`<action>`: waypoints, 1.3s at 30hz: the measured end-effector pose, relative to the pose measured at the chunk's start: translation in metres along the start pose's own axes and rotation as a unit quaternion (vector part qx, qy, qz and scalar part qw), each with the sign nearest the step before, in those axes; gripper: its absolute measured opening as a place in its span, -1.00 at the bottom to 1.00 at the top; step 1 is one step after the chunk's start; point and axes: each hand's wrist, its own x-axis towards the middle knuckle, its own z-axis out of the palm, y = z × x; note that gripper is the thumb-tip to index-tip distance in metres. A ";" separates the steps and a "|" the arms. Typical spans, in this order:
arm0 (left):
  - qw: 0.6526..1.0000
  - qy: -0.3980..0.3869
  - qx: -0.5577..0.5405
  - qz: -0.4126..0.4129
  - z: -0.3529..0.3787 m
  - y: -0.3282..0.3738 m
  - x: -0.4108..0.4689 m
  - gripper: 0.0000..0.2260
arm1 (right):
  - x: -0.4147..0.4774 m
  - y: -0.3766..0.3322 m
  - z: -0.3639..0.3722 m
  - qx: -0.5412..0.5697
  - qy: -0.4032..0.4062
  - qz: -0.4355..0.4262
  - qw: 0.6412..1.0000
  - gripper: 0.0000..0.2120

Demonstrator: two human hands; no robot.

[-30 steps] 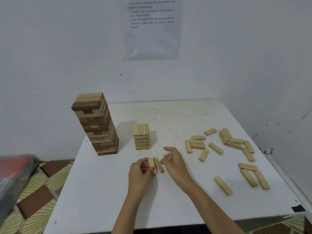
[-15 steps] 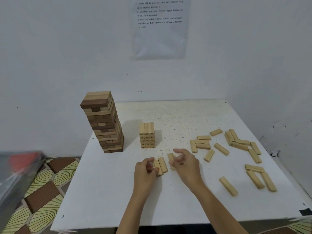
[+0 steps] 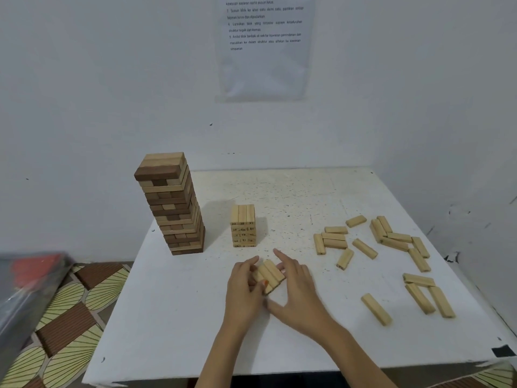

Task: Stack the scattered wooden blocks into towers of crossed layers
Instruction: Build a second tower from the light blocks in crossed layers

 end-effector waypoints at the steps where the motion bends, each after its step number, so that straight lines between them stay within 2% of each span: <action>1: 1.000 0.008 -0.008 -0.001 0.002 0.001 -0.002 -0.57 | 0.001 0.000 0.002 -0.002 0.019 -0.006 1.000 -0.23; 4: 0.999 0.029 -0.020 0.005 0.005 0.001 -0.007 -0.66 | 0.005 0.004 0.002 0.024 0.042 -0.010 0.999 -0.30; 8: 0.997 0.075 -0.023 -0.005 0.002 0.002 -0.013 -0.72 | 0.012 0.011 -0.010 0.016 -0.036 -0.024 0.999 -0.37; 10: 0.997 0.070 0.034 -0.004 0.000 0.003 -0.016 -0.77 | 0.012 0.014 -0.015 0.002 -0.059 -0.043 0.997 -0.44; 13: 0.980 -0.003 0.197 0.034 -0.006 -0.004 -0.019 -0.29 | 0.008 0.020 -0.013 -0.049 -0.057 -0.055 0.996 -0.42; 15: 0.956 -0.050 0.284 0.046 -0.007 -0.010 -0.021 -0.19 | 0.002 0.024 -0.009 -0.121 -0.054 -0.023 0.991 -0.32; 18: 0.934 -0.073 0.345 0.058 -0.005 -0.011 -0.022 -0.23 | -0.006 0.028 0.002 -0.256 -0.018 -0.001 0.966 -0.29; 20: 0.931 -0.067 0.353 0.068 -0.002 -0.011 -0.021 -0.24 | -0.007 0.029 0.009 -0.288 -0.013 0.023 0.957 -0.33; 26: 0.929 -0.042 0.356 0.089 0.007 -0.026 -0.018 -0.33 | -0.003 0.025 0.013 -0.324 0.009 0.020 0.946 -0.38; 29: 0.921 -0.042 0.376 0.091 0.007 -0.031 -0.016 -0.46 | -0.003 0.027 0.016 -0.338 0.014 0.018 0.941 -0.39; 35: 0.903 -0.016 0.415 0.112 0.008 -0.031 -0.016 -0.47 | -0.004 0.030 0.018 -0.340 0.023 0.011 0.940 -0.39; 39: 0.905 -0.011 0.411 0.109 0.011 -0.032 -0.017 -0.47 | -0.003 0.028 0.019 -0.335 0.013 0.028 0.942 -0.38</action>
